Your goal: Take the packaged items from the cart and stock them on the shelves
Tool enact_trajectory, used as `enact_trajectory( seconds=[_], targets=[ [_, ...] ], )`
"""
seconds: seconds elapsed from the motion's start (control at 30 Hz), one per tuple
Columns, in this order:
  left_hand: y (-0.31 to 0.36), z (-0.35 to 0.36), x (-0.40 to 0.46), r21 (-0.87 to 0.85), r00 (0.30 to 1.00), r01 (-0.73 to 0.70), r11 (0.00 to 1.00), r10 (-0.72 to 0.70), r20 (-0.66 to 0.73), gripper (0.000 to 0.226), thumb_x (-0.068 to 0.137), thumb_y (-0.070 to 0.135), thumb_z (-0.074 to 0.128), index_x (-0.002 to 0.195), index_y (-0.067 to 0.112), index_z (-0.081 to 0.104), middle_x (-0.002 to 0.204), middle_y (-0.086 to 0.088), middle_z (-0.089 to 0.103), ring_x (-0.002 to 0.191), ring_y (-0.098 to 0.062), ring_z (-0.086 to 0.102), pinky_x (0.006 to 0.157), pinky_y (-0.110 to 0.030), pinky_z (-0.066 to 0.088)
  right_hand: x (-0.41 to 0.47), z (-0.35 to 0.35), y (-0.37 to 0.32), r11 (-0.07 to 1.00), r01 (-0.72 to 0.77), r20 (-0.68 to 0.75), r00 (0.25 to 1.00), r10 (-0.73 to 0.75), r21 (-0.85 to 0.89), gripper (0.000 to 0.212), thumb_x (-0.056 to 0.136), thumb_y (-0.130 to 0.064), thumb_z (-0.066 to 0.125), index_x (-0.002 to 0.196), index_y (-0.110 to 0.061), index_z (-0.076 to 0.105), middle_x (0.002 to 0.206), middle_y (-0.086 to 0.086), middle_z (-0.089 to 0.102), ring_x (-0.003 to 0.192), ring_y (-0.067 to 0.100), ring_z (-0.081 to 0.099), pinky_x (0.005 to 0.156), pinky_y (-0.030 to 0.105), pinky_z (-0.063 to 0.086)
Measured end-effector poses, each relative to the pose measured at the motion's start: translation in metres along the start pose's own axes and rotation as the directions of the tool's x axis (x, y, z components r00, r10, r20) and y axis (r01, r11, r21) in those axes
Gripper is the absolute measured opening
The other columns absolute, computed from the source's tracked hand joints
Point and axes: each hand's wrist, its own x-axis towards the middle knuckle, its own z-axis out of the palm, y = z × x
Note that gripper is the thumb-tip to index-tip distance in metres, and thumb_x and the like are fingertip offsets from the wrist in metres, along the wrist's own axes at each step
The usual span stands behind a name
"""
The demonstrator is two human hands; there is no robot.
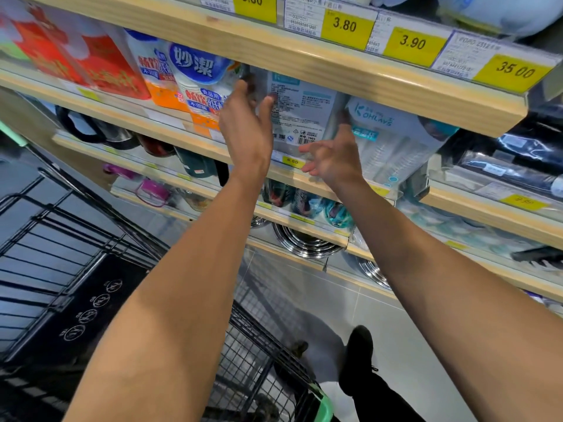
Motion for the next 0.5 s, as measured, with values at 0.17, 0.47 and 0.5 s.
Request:
enact_trajectory(
  seconds=[0.17, 0.47, 0.5],
  targets=[
    [0.004, 0.007, 0.004, 0.018, 0.995, 0.093, 0.995, -0.094, 0.026, 0.019, 0.09, 0.019, 0.065, 0.102, 0.005, 0.069, 0.092, -0.004, 0.074, 0.086, -0.018, 0.069, 0.078, -0.034, 0.054, 0.002, -0.01, 0.004, 0.987, -0.031, -0.059, 0.997, 0.041, 0.155, 0.067, 0.093, 0.002, 0.056, 0.152, 0.002, 0.023, 0.081, 0.005, 0.076, 0.058, 0.023, 0.068, 0.075, 0.046, 0.062],
    [-0.002, -0.012, 0.0, -0.123, 0.967, 0.173, 0.977, -0.145, 0.208, 0.042, 0.091, 0.026, 0.067, 0.125, 0.002, 0.064, 0.118, -0.007, 0.071, 0.106, -0.011, 0.066, 0.09, -0.02, 0.054, -0.019, -0.002, 0.018, 0.95, 0.268, -0.154, 0.944, -0.292, -0.157, 0.035, 0.087, -0.033, 0.054, 0.118, -0.02, 0.063, 0.076, 0.003, 0.076, 0.066, 0.025, 0.072, 0.069, 0.047, 0.061],
    [-0.005, -0.017, -0.006, -0.137, 0.966, 0.189, 0.972, -0.16, 0.201, 0.044, 0.093, 0.022, 0.066, 0.132, 0.003, 0.06, 0.126, -0.006, 0.068, 0.109, -0.009, 0.064, 0.088, -0.01, 0.051, -0.024, 0.001, 0.021, 0.938, 0.3, -0.149, 0.933, -0.326, -0.174, 0.027, 0.085, -0.036, 0.053, 0.107, -0.026, 0.066, 0.075, 0.002, 0.075, 0.066, 0.024, 0.072, 0.068, 0.045, 0.061]
  ],
)
